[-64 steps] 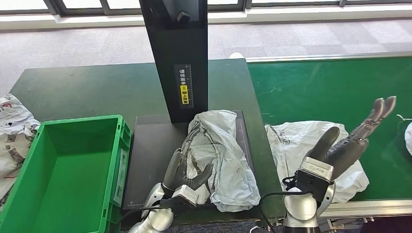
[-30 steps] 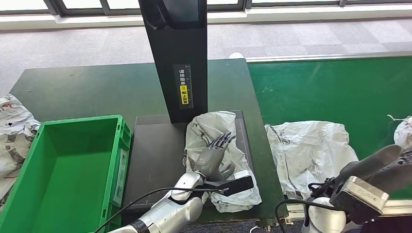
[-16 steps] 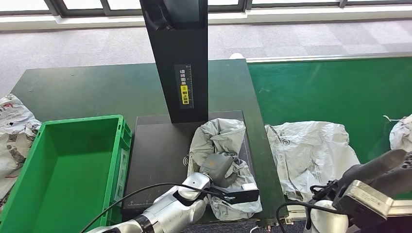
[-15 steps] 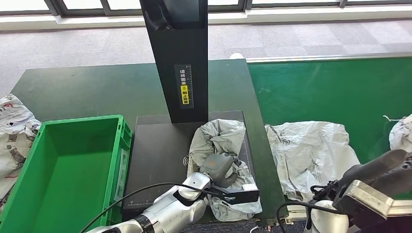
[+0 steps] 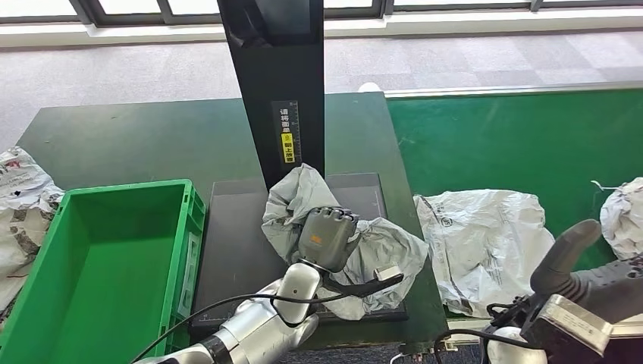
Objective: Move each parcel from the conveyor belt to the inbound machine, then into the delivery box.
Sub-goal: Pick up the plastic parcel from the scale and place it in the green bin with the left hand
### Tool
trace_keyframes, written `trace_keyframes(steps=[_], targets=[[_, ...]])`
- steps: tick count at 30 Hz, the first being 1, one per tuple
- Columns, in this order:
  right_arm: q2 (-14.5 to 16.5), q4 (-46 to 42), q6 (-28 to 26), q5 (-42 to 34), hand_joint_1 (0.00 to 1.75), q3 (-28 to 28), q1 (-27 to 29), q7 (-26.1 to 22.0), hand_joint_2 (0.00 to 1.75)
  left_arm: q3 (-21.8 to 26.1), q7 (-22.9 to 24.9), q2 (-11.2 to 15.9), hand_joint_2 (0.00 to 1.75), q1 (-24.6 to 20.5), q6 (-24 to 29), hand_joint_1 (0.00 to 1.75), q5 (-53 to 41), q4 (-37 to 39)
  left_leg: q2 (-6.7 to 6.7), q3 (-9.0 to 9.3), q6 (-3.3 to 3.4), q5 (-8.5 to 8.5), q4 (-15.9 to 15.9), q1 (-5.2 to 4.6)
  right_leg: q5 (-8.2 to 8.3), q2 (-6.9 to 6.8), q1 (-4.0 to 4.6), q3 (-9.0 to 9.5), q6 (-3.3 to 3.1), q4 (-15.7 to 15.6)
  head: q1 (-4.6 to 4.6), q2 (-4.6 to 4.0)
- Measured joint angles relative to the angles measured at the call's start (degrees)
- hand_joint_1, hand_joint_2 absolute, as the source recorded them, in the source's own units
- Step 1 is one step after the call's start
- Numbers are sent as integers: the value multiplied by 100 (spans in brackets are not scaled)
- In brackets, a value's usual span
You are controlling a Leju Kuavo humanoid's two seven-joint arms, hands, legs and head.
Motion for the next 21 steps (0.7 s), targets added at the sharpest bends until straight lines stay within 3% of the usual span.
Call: trace_keyframes(steps=[4, 8, 11, 13, 17, 21], targets=[[-1, -13, 0, -7, 0, 0, 15, 0, 175, 348, 148, 228, 175, 270, 20, 175, -497, -983, 6, -6, 0, -1, -1, 1, 0, 4, -1, -7, 0, 1, 0, 0], [-2, -13, 0, -18, 0, 0, 12, 0, 175, 715, 271, 753, 175, 470, 23, 175, -577, -2495, 6, -9, -2, 0, -2, 1, -1, 4, 1, -12, -2, 5, 0, 0], [-2, -11, 1, -22, 0, 0, 6, 0, 175, 1113, -129, 1063, 175, 672, 23, 175, -579, -3592, 4, -9, -4, 2, -2, 3, -4, 3, 2, -12, -5, 9, 0, 0], [-2, -11, 1, -31, 0, 0, 3, 0, 175, 1439, -538, 1119, 175, 838, 23, 175, -580, -4136, 2, -9, -4, 2, -2, 3, -5, 2, 2, -12, -7, 9, 0, 0], [-2, -11, 2, -40, 0, 0, 3, 0, 175, 1891, -924, 1151, 175, 1068, 23, 175, -580, -4822, 2, -10, -3, 1, -2, 2, -5, 2, 0, -12, -7, 7, 0, 0], [-1, -12, 2, -58, 0, -24, 11, 0, 175, 2522, -1730, 898, 175, 1343, 23, 175, -581, -5276, 2, -10, -3, 1, -2, 1, -5, 2, -1, -12, -6, 5, 0, 0]])
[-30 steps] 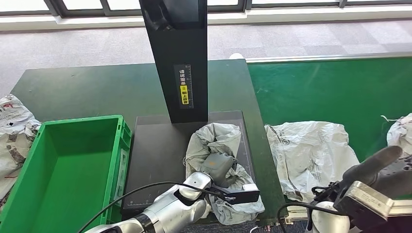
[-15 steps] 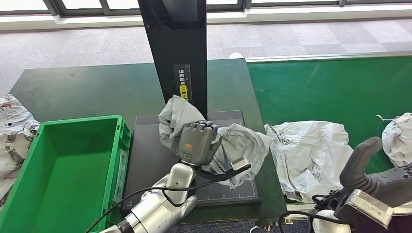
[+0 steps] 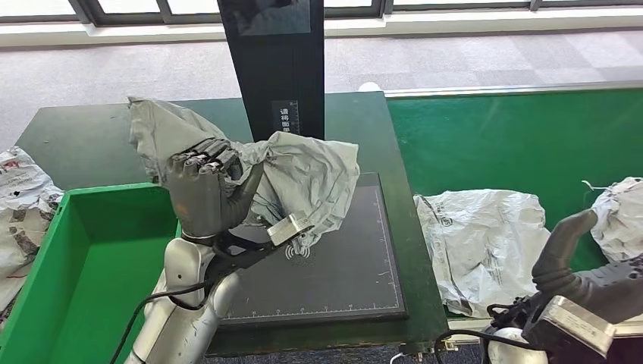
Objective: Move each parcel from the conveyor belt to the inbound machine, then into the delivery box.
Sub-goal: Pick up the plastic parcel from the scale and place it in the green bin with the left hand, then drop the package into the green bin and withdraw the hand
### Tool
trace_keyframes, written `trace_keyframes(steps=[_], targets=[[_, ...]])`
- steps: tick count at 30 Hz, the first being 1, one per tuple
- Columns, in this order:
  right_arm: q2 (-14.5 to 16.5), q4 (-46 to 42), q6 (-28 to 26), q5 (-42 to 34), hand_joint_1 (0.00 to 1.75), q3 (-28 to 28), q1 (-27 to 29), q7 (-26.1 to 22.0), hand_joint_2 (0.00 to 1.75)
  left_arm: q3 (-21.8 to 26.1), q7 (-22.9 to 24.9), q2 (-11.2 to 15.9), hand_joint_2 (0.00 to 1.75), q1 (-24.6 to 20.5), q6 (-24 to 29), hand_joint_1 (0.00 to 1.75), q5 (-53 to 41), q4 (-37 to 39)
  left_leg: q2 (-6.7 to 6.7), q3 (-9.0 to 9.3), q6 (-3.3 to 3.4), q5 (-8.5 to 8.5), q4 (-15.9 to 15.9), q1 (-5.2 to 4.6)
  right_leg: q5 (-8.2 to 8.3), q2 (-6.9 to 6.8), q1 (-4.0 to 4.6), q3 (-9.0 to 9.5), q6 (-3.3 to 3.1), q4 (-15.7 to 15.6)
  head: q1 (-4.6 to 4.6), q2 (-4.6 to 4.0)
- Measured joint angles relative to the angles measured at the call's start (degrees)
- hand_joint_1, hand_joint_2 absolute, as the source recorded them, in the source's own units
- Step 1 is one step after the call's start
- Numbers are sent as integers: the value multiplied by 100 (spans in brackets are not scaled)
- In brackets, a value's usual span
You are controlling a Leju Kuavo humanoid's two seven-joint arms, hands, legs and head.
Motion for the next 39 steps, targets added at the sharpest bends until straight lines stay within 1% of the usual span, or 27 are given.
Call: trace_keyframes(steps=[4, 7, 9, 10, 13, 14, 18, 21, 24, 29, 33, 39], targets=[[1, -3, 0, -34, 0, -76, 17, 0, 175, 846, -313, -308, 175, 115, 0, 175, 31, -201, 2, 2, 0, 0, 0, 0, 0, 1, 1, 0, 0, 0, 0, 0], [1, -17, 0, -46, 0, -126, 30, -1, 175, 1580, -573, -457, 175, 157, -2, 175, 138, -234, 4, 4, -2, 1, 0, 0, 0, 2, 7, -2, -1, 1, 0, 0], [1, -35, -1, -48, 0, -154, 49, 0, 175, 1969, -657, -531, 175, 177, -2, 175, 178, -234, 3, 4, -3, 2, 0, 1, 0, 2, 11, -2, -1, 2, 0, 0], [1, -42, -1, -48, 0, -160, 59, 0, 175, 2110, -680, -560, 175, 186, -2, 140, 182, -234, 2, 4, -3, 2, 0, 1, 0, 1, 12, -1, -1, 2, 0, 0], [1, -51, -1, -48, 0, -165, 80, 0, 175, 2470, -798, -632, 175, 205, -2, 9, 221, -212, 2, 2, -3, 2, 0, 2, 0, 1, 11, -1, -2, 3, 0, 0], [1, -53, -1, -48, 0, -166, 84, 0, 175, 2634, -912, -664, 175, 205, -2, 0, 265, -194, 2, 2, -3, 1, 0, 2, 0, 1, 10, -2, -2, 3, 0, 0], [1, -58, 0, -54, 0, -167, 95, 0, 175, 3544, -1501, -814, 175, 203, -2, 0, 572, -135, 9, 2, -3, 1, 0, 2, 0, 4, 9, -6, -2, 2, 0, 0], [1, -58, 0, -60, 0, -167, 102, 0, 175, 4038, -1590, -852, 175, 218, -2, 0, 723, -136, 8, 1, -3, 1, 0, 2, -1, 5, 10, -6, -3, 2, 0, 0], [1, -58, 0, -64, 0, -167, 102, 0, 175, 4308, -1557, -863, 175, 246, -2, 0, 783, -158, 5, 0, -3, 1, 0, 2, -2, 3, 10, -4, -4, 2, 0, 0], [1, -57, 0, -64, 0, -167, 101, 0, 175, 4531, -1519, -872, 175, 271, -2, 0, 871, -215, 5, 0, -3, 1, 0, 2, -2, 3, 8, -3, -4, 2, 0, 0], [1, -55, 1, -54, 0, -167, 96, 0, 175, 4658, -1564, -879, 0, 289, -2, 0, 1013, -293, 4, -1, -3, 1, 0, 2, -2, 2, 9, -3, -4, 2, 0, 0], [1, -15, 9, -24, 0, -167, 86, 0, 175, 4744, -1699, -885, 0, 309, -2, 0, 1190, -410, 2, -1, -3, 1, 0, 2, -2, 0, 9, -3, -4, 2, 0, 0]])
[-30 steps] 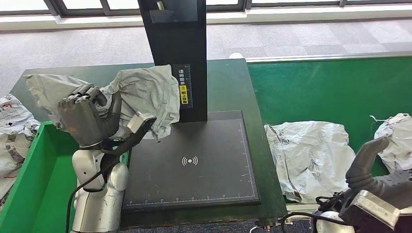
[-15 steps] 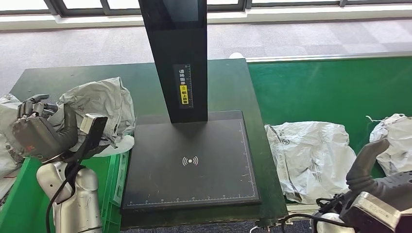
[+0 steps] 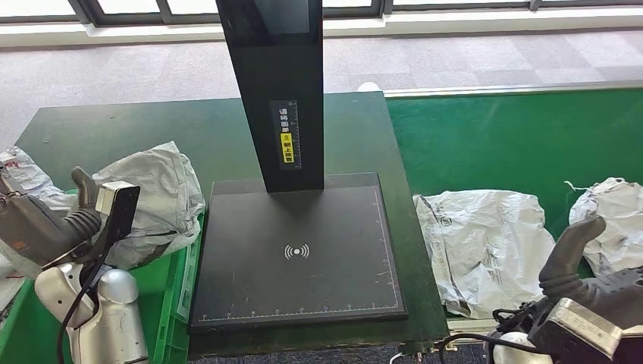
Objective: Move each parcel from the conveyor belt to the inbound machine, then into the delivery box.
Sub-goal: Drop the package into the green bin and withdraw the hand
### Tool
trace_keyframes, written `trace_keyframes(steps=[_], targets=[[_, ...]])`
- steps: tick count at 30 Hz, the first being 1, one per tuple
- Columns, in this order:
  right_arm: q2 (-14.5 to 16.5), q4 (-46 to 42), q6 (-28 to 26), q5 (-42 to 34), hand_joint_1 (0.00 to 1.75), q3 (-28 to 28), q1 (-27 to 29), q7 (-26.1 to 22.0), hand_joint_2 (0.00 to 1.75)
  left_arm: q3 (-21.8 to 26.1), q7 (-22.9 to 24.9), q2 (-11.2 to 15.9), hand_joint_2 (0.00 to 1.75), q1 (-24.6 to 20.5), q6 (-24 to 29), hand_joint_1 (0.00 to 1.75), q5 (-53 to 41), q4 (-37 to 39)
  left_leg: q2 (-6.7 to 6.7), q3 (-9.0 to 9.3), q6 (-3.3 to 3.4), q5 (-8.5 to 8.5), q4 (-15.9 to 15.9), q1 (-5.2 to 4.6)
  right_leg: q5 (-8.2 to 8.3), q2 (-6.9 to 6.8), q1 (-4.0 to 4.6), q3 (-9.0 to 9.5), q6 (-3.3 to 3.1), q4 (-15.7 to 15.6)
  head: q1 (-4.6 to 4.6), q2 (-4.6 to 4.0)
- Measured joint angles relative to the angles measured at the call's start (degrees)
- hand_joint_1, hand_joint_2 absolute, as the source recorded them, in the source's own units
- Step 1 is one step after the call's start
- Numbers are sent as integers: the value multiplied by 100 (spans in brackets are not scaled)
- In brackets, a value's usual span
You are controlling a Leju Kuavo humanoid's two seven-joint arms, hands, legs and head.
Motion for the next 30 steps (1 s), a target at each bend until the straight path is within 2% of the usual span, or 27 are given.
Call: trace_keyframes(steps=[7, 11, 14, 30], targets=[[0, 56, 0, 26, 0, 0, -6, 0, 175, 4, 54, -4, 0, 6, 0, 0, -46, -100, 0, 0, 0, 0, 0, 0, 0, 0, 0, 0, 0, 0, 0, 0], [0, 85, 0, 58, 0, -2, -10, 8, 175, -105, 347, -1, 175, -2, 0, 0, -253, -107, -1, 0, 0, 0, 0, 0, 0, -1, 0, 1, 0, 0, 0, 0], [0, 102, 0, 58, 0, -7, -11, 9, 175, -196, 440, -1, 175, -17, 0, 0, -373, -95, -1, 1, 0, 0, 0, 0, 0, -1, -1, 1, 0, 0, 0, 0], [0, 129, 0, 55, 0, -107, -2, 1, 175, -232, 107, -3, 175, -28, 0, 0, -90, -78, -1, 0, 0, 0, 0, 0, 0, -1, 0, 0, 0, 0, 0, 0]])
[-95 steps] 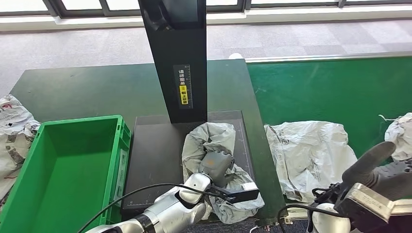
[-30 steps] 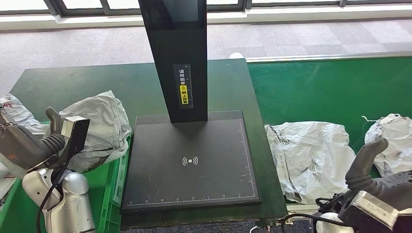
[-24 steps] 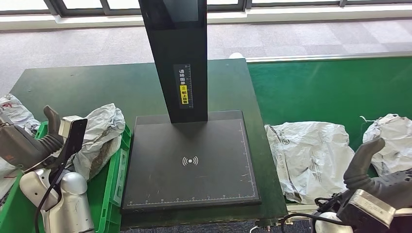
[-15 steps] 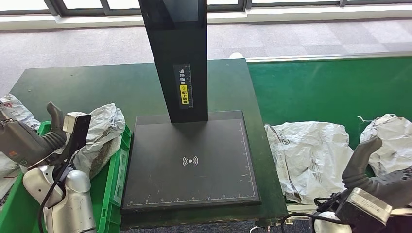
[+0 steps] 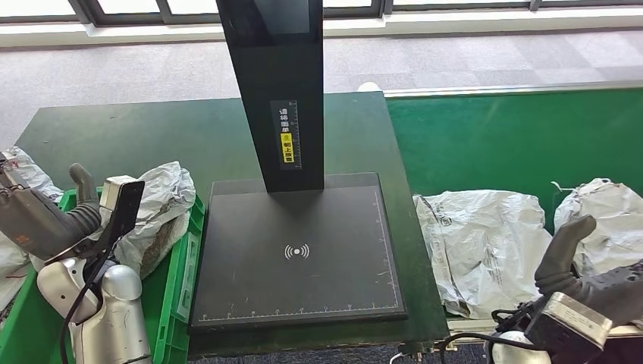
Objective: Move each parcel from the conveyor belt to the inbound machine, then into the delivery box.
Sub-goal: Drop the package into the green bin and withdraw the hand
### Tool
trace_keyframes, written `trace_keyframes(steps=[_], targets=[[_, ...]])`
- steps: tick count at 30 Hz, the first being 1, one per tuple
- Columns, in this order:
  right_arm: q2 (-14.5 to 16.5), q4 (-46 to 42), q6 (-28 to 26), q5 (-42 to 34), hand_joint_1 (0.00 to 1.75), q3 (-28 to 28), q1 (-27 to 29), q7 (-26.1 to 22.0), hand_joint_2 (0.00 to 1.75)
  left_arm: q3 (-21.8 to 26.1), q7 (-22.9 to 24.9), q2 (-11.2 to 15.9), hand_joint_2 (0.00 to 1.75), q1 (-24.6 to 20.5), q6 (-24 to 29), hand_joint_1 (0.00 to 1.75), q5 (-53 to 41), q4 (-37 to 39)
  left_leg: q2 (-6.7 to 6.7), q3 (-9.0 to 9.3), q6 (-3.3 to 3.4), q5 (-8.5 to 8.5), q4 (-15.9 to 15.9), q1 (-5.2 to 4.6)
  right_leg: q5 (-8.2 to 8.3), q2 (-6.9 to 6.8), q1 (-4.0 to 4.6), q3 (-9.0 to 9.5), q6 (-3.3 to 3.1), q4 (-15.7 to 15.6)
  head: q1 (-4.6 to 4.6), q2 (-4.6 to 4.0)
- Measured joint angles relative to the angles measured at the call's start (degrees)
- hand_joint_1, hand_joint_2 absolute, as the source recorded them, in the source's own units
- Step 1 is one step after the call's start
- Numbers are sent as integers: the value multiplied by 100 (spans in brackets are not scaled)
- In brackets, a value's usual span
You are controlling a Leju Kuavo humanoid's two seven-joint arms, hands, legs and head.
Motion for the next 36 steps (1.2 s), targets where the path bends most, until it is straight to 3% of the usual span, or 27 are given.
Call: trace_keyframes(steps=[2, 5, 8, 10, 13, 17, 21, 25, 29, 36], targets=[[0, 39, 0, 94, 0, -29, -1, 21, 175, 2, -443, 0, 175, 0, 0, 0, 614, 7, 0, 0, 0, 0, 0, 0, 0, -1, 0, 0, 0, 0, 0, 0], [0, 249, 0, 543, 0, -160, -5, 247, 175, -47, -1652, -5, 175, 8, -2, 0, 2492, 149, -1, 1, 0, 0, 0, 0, 0, -2, -1, 0, 0, -1, 0, 0], [0, 612, 4, 1422, 0, -334, -28, 723, 175, -471, -2518, -11, 175, 45, -121, 0, 4254, 506, -10, -1, 1, 0, 0, 0, 0, -12, -1, 7, 1, -3, 1, 0], [0, 925, 11, 2617, 0, -471, -61, 1348, 175, -920, -2765, -3, 175, 59, -546, 0, 5006, 715, -21, -6, 2, 0, 0, 0, 0, -24, -1, 13, 1, -3, 1, 0], [-4, 1443, 17, 4598, 0, -582, -135, 2620, 175, -1427, -2893, 7, 175, 57, -1653, 0, 5688, 850, -25, -9, 2, 1, 0, 0, 1, -29, -3, 14, 3, -3, 2, 0], [-43, 2246, 15, 5132, 0, -669, -349, 3307, 175, -1903, -2978, 36, 175, 181, -2582, 0, 6145, 906, -22, -7, 2, 1, 1, 0, 2, -26, -4, 9, 3, -3, 2, 0], [-48, 2820, 11, 5155, 0, -781, -506, 3462, 0, -2211, -3060, 61, 175, 242, -3027, 0, 6376, 918, -32, -14, 1, 1, 1, 0, 0, -28, -1, 5, 2, -2, 1, 0], [-53, 3320, 8, 5079, 0, -926, -641, 3593, 0, -2380, -3143, 69, 175, 263, -3360, 0, 6564, 876, -32, -15, 1, 0, 1, 0, -2, -27, 1, 4, -1, -2, 1, 0], [-57, 3863, 7, 4772, 0, -1298, -834, 3321, 175, -2533, -3214, 82, 175, 328, -3750, 0, 6783, 756, -32, -15, 1, 0, 1, 0, -2, -27, 0, 4, -1, -2, 2, 0], [-72, 5011, 4, 4117, 0, -2241, -1265, 2595, 175, -2682, -3263, 101, 175, 442, -3852, 0, 6983, 539, -31, -15, 1, 1, 1, 0, -2, -28, -2, 5, 0, -2, 2, 0]])
